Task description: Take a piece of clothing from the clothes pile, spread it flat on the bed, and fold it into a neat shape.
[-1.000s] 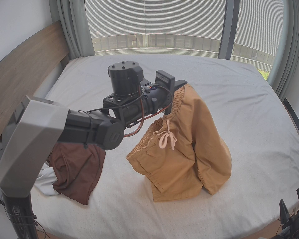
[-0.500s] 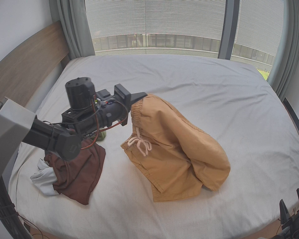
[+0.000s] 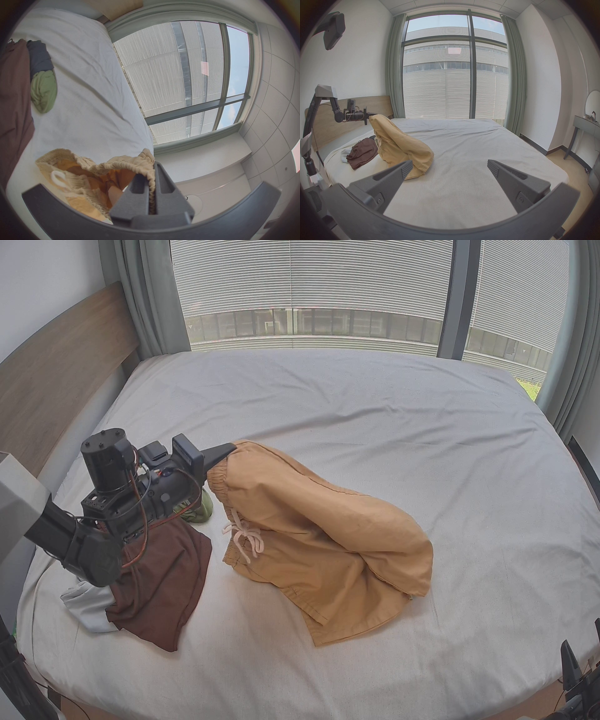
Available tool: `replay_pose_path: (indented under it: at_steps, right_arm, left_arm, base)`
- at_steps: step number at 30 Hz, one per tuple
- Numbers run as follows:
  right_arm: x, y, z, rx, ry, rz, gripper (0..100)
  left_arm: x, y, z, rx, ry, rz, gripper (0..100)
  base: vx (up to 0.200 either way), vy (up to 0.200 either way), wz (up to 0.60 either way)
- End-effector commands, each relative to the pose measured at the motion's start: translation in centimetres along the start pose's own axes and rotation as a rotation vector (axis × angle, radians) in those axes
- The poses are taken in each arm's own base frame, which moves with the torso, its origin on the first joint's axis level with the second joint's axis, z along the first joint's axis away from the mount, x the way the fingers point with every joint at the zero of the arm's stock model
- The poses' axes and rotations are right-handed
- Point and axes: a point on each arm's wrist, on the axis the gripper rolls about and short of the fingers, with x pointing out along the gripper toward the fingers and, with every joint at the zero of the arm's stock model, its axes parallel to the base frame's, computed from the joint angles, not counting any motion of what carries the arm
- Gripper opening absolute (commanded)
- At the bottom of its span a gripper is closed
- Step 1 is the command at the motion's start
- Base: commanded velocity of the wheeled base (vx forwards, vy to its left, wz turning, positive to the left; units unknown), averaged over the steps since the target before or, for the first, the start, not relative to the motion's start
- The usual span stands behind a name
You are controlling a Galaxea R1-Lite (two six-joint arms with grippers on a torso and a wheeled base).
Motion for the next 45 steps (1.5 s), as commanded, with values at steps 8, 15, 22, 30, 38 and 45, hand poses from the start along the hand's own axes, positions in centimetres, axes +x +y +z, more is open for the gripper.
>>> replay_pose_path:
  at_steps: [8,15,22,30,38,45]
  right_arm:
    - [0.1,0.0,-0.5,0.000,0.011,-0.001,100]
    - [0.1,0.0,-0.5,0.001,0.011,0.002,100]
    - [0.1,0.0,-0.5,0.001,0.011,0.002,100]
    - [0.1,0.0,-0.5,0.001,0.011,0.000,100]
    - [0.1,0.0,-0.4,0.006,0.007,-0.004,100]
    - [0.1,0.0,-0.5,0.015,0.009,-0.004,100]
  left_arm:
    - [-5.7,5.0,-0.9,0.134,0.116,0.086,0]
    - [-6.6,6.9,-1.6,0.247,0.172,0.125,0]
    - [-6.2,8.5,-2.1,0.321,0.140,0.151,0]
    - [-5.6,10.0,-2.1,0.373,0.047,0.191,0]
    - [-5.6,10.5,-2.5,0.417,0.049,0.211,0]
    - [-5.3,11.7,-2.9,0.453,0.052,0.221,0]
  base:
    - [0.000,0.000,0.00]
    - [0.000,0.000,0.00]
    - [0.000,0.000,0.00]
    - [0.000,0.000,0.00]
    - [0.000,0.000,0.00]
    - [0.000,0.000,0.00]
